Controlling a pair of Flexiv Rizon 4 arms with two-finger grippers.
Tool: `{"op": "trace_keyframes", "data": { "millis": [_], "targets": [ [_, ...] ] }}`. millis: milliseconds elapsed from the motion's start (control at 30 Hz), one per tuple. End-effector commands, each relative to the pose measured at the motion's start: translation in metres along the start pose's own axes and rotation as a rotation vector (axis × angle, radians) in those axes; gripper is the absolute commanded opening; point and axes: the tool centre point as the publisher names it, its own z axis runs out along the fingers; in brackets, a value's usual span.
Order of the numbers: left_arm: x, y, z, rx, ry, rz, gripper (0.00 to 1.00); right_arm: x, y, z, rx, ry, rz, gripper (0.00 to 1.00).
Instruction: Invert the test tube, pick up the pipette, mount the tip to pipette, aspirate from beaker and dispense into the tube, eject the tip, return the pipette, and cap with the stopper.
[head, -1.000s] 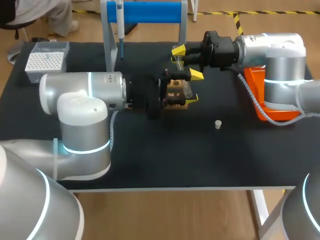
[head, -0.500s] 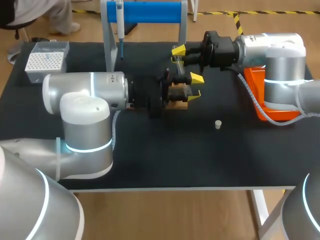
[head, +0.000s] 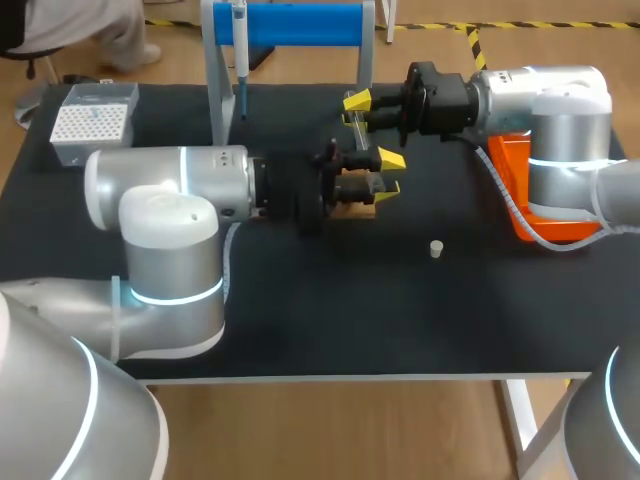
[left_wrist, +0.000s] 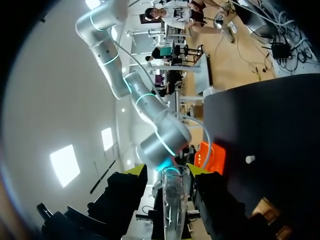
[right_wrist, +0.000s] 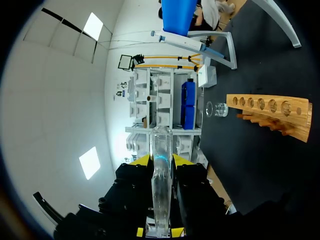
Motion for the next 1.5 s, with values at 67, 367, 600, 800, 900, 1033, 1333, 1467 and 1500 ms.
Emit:
{"op": "trace_keyframes", "data": {
  "millis": [67,367,600,800,900,1033,1333,1467,1500],
  "targets": [
    [0.0023,-0.0008,-0.0026,-0.010,-0.011,0.001,0.48,0.0002,0.0007,-0.0008,0.003,-0.002,0.000,0.00],
    [0.0031,-0.0002,-0.0050,-0.019,-0.011,-0.002,0.46,0.0002,0.0007,-0.0008,0.003,-0.002,0.000,0.00],
    [0.0027,0.0008,-0.0037,-0.013,-0.007,-0.001,0.40,0.0002,0.0007,-0.0008,0.003,-0.002,0.000,0.00],
    [0.0025,0.0011,-0.0034,-0.011,-0.009,0.000,0.40,0.0002,0.0007,-0.0008,0.003,-0.002,0.000,0.00],
    [0.0023,0.0012,-0.0035,-0.013,-0.008,0.000,0.00,0.0002,0.0007,-0.0008,0.003,-0.002,0.000,0.00],
    [0.0024,0.0012,-0.0030,-0.005,-0.009,-0.010,0.00,0.0002,0.0007,-0.0008,0.003,-0.002,0.000,0.00],
    [0.0028,0.0014,-0.0029,-0.004,-0.013,-0.017,0.00,0.0002,0.0007,-0.0008,0.003,-0.002,0.000,1.00],
    [0.0028,0.0014,-0.0029,-0.004,-0.013,-0.017,0.00,0.0002,0.0007,-0.0008,0.003,-0.002,0.000,1.00],
    [0.0028,0.0014,-0.0029,-0.004,-0.013,-0.017,0.00,0.0002,0.0007,-0.0008,0.003,-0.002,0.000,1.00]
  ]
}}
